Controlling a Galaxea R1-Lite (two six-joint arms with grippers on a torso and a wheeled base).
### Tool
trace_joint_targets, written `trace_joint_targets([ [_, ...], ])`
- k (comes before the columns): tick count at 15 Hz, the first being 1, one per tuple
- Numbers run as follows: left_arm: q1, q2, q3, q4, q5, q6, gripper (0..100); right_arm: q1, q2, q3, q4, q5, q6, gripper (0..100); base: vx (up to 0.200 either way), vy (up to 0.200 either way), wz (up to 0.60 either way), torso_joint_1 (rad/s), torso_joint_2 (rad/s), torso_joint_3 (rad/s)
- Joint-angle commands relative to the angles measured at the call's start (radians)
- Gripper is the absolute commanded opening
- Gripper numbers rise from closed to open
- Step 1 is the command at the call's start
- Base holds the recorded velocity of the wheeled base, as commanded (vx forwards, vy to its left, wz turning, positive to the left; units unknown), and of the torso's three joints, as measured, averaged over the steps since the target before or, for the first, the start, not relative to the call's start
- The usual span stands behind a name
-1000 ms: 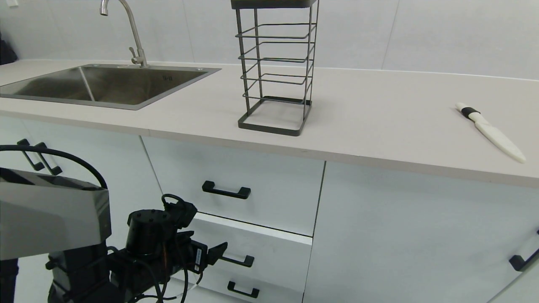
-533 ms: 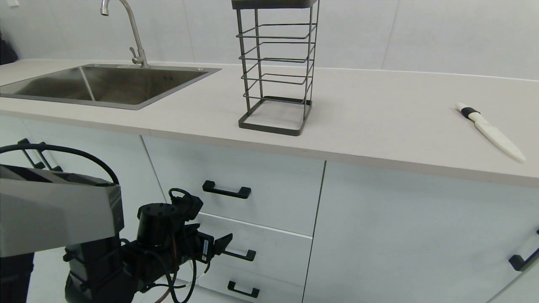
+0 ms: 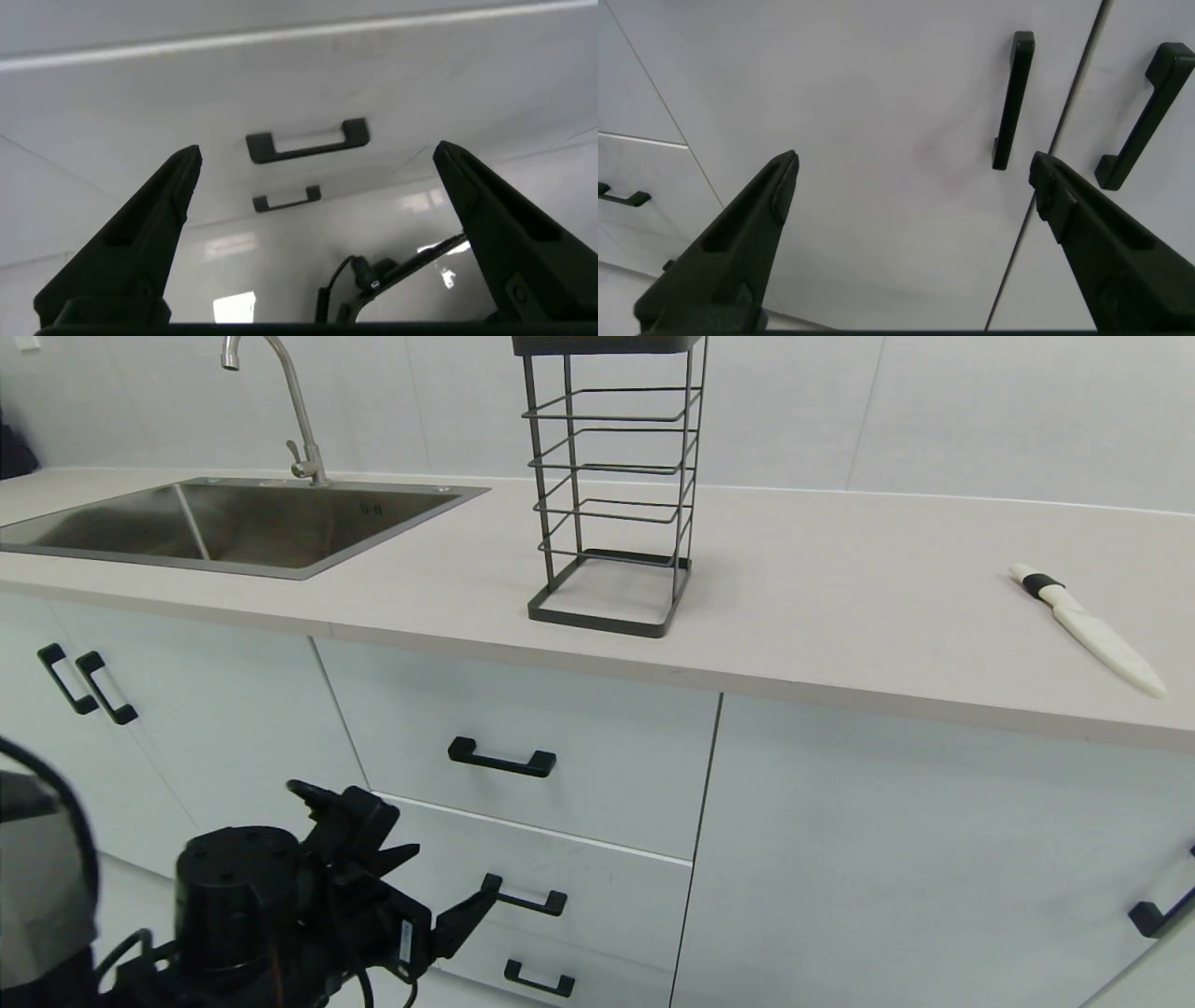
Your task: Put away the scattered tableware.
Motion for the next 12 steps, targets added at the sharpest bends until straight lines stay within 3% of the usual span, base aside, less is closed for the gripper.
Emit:
trace_joint_targets([
  [1,-0.019,-0.327,0.032,0.087,-0.006,0.003,100,0.000,0.000,0.000,0.000,0.000,-0.001,100,0.000,0.000,0.00,0.000,0.00,0.000],
  [2,-0.016,-0.469,0.029,0.096,-0.002,0.000,100,0.000,0.002,0.000,0.000,0.000,0.001,100,0.000,0.000,0.00,0.000,0.00,0.000],
  [5,0.136,-0.772,0.032,0.143,-0.005,-0.008,100,0.000,0.000,0.000,0.000,0.002,0.001,100,0.000,0.000,0.00,0.000,0.00,0.000],
  [6,0.214,-0.991,0.032,0.232,-0.008,-0.006,100,0.000,0.000,0.000,0.000,0.000,0.001,100,0.000,0.000,0.00,0.000,0.00,0.000],
  [7,0.245,-1.130,0.031,0.317,-0.011,0.000,100,0.000,0.000,0.000,0.000,0.000,0.001,100,0.000,0.000,0.00,0.000,0.00,0.000],
  [9,0.288,-1.336,0.023,0.510,-0.011,0.019,100,0.000,0.002,0.000,0.000,0.000,0.001,100,0.000,0.000,0.00,0.000,0.00,0.000],
  [10,0.322,-1.480,0.005,0.682,-0.011,0.020,100,0.000,0.002,0.000,0.000,0.000,0.001,100,0.000,0.000,0.00,0.000,0.00,0.000],
  [12,0.348,-1.626,0.000,0.878,-0.011,0.020,100,0.000,0.000,0.000,0.000,0.000,-0.001,100,0.000,0.000,0.00,0.000,0.00,0.000],
])
